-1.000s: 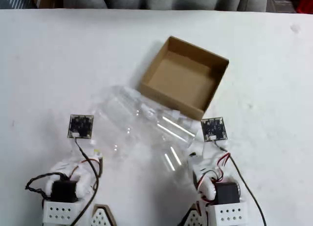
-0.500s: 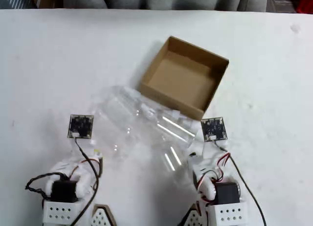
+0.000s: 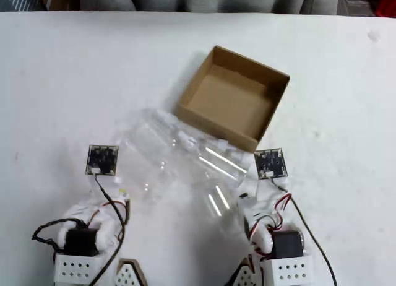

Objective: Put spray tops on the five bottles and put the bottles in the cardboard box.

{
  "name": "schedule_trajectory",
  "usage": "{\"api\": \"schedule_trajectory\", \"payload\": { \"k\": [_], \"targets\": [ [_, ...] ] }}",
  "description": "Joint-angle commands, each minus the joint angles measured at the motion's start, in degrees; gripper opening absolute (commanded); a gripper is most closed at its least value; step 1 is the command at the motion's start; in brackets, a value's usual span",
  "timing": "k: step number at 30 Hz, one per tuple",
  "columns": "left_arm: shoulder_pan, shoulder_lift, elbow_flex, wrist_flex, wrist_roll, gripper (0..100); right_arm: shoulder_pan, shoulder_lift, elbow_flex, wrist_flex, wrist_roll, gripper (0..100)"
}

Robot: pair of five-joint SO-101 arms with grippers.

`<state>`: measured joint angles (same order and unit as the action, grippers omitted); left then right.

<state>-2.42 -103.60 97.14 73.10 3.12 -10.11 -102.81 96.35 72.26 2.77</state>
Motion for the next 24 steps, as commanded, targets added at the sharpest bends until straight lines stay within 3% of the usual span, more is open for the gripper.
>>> {"api": "schedule_trajectory", "payload": {
  "k": [1, 24],
  "targets": [
    [0.40, -0.40, -0.18, 0.26, -0.35, 2, 0.22, -0.40, 0.53, 0.31, 0.18, 6.7],
    [0.40, -0.40, -0.18, 0.26, -0.35, 2, 0.13, -0.40, 0.53, 0.31, 0.18, 6.8]
  ]
}}
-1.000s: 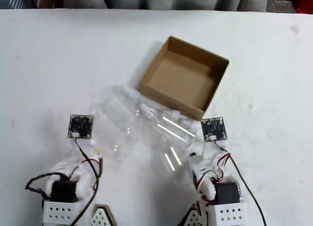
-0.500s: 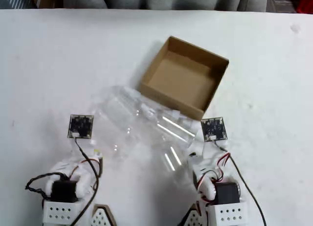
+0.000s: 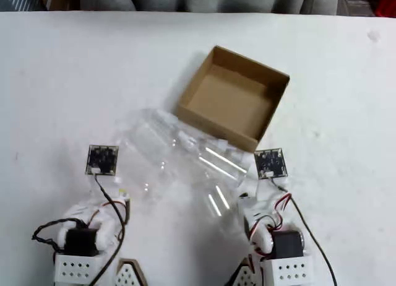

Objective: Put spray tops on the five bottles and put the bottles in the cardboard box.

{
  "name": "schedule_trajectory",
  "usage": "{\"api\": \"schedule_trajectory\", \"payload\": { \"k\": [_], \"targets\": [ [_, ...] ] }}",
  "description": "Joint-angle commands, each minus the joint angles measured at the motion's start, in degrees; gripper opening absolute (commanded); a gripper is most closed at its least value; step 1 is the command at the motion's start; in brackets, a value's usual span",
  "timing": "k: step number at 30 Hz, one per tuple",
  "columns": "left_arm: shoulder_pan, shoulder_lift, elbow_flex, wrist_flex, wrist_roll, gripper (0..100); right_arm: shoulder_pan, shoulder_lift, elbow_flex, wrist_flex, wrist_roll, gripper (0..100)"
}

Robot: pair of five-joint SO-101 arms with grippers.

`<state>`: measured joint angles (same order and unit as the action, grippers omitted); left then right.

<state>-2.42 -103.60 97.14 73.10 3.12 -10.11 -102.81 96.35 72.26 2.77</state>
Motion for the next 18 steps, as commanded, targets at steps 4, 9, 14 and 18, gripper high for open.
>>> {"api": "schedule_trajectory", "payload": {
  "k": [4, 9, 14, 18],
  "targets": [
    [0.40, -0.40, -0.18, 0.26, -0.35, 2, 0.04, -0.40, 0.53, 0.31, 0.18, 6.8],
    [0.40, -0.40, -0.18, 0.26, -0.35, 2, 0.04, -0.40, 0.53, 0.31, 0.18, 6.8],
    [0.40, -0.40, -0.18, 0.26, -0.35, 2, 0.04, -0.40, 0.53, 0.31, 0.18, 6.8],
    [0.40, -0.40, -0.18, 0.26, -0.35, 2, 0.48, -0.40, 0.53, 0.31, 0.44, 7.0]
  ]
}}
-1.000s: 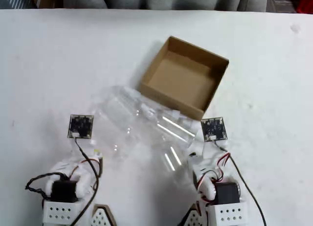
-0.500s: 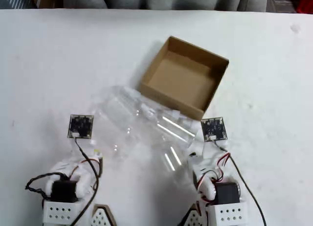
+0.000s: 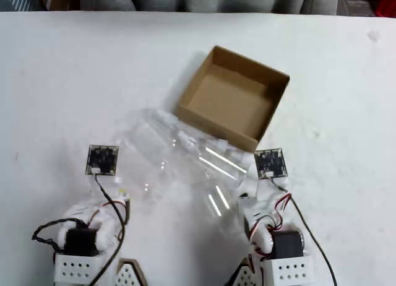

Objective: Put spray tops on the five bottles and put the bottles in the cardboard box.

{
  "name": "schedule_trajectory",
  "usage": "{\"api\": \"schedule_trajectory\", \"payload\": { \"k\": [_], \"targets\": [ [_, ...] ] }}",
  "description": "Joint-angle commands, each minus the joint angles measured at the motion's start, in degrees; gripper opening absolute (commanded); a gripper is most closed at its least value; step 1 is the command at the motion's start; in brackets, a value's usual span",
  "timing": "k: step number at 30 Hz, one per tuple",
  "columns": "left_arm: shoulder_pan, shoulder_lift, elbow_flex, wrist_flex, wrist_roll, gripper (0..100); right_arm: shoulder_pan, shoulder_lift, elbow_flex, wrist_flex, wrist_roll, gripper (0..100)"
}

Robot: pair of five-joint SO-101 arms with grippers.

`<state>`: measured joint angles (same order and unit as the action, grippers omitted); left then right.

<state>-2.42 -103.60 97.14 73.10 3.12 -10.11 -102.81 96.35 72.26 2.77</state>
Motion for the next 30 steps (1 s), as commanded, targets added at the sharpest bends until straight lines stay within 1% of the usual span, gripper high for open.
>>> {"api": "schedule_trajectory", "payload": {
  "k": [1, 5, 7, 13, 15, 17, 23, 25, 28, 30],
  "targets": [
    [0.40, -0.40, -0.18, 0.26, -0.35, 2, 0.48, -0.40, 0.53, 0.31, 0.44, 7.0],
    [0.40, -0.40, -0.18, 0.26, -0.35, 2, 0.57, -0.48, 0.44, -0.22, 0.44, 7.0],
    [0.40, -0.40, -0.18, 0.26, -0.35, 2, 2.24, -0.48, 0.44, -1.45, 0.44, 7.0],
    [0.48, -0.40, -0.18, 0.26, -0.35, 2, 15.43, -0.48, 0.44, -8.66, 0.53, 7.0],
    [1.71, -0.40, -0.18, 0.26, -0.35, 2, 19.56, -0.48, 0.44, -11.03, 0.53, 7.0],
    [3.21, -0.40, -0.18, 0.26, -0.26, 2, 22.20, -0.48, 0.44, -12.26, 0.53, 7.0],
    [5.93, -0.40, -0.18, 0.26, -0.35, 2, 23.60, -0.48, 0.44, -12.97, 0.70, 7.0],
    [6.02, -0.48, -0.35, 0.26, -0.44, 2, 23.69, -0.40, 0.44, -12.53, 4.13, 7.0],
    [5.67, -0.48, -1.76, 0.35, -0.44, 2, 24.31, -0.40, 0.44, -11.65, 14.51, 7.0],
    [5.58, -0.48, -3.96, 0.53, -0.44, 2, 24.75, -0.40, 0.44, -10.77, 19.25, 7.0]
  ]
}}
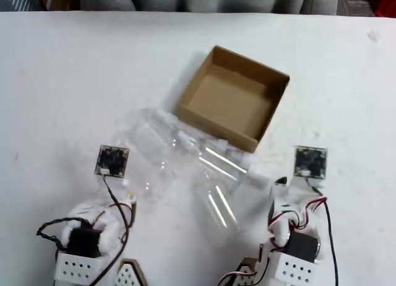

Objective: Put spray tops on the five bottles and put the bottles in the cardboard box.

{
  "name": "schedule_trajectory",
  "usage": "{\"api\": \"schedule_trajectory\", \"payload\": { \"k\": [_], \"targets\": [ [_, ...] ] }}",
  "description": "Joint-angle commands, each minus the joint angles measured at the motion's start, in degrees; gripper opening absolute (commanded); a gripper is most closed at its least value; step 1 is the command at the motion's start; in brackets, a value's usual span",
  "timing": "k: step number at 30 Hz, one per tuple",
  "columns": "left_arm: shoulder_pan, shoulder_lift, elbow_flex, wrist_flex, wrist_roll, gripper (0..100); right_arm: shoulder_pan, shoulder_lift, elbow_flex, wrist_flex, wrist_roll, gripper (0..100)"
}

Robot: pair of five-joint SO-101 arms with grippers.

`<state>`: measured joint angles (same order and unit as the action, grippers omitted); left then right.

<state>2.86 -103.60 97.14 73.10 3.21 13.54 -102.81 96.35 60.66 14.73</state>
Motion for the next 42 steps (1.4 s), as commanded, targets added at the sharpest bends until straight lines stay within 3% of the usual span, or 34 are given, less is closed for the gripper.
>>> {"api": "schedule_trajectory", "payload": {
  "k": [1, 3, 8, 14, 18, 21, 28, 33, 38, 42],
  "targets": [
    [0.22, -0.48, -5.27, 0.70, -0.62, 2, 1.10, -0.40, 0.44, 1.19, 8.18, 7.0],
    [-1.10, -0.48, -7.47, 0.62, -1.58, 2, 1.01, -0.40, 0.44, 1.89, 8.53, 7.0],
    [-1.89, -0.48, -13.45, 0.62, -15.65, 2, 1.19, -0.40, 0.44, 1.89, 8.70, 7.0],
    [-4.18, -0.04, -21.71, 3.96, -26.55, 2, 1.19, -0.40, 0.44, 1.98, 8.79, 7.0],
    [-3.91, -0.04, -26.37, 7.91, -30.42, 3, 1.19, -0.40, 0.44, 2.15, 8.79, 7.0],
    [-4.00, 3.56, -28.92, 9.05, -30.95, 10, 1.01, -0.40, 0.44, 2.68, 8.79, 7.0],
    [-3.91, 28.35, -39.03, 8.88, -33.14, 20, 0.92, -0.40, 0.44, 2.68, 8.79, 7.0],
    [-3.82, 42.51, -45.27, 11.69, -51.69, 23, 0.92, -0.40, 0.44, 2.77, 8.79, 7.0],
    [-3.56, 45.85, -45.45, 12.57, -74.37, 20, 1.01, -0.40, 0.44, 2.77, 8.88, 7.0],
    [0.13, 45.85, -45.45, 12.48, -84.31, 20, 0.92, -0.40, 0.44, 2.77, 8.88, 7.0]
  ]
}}
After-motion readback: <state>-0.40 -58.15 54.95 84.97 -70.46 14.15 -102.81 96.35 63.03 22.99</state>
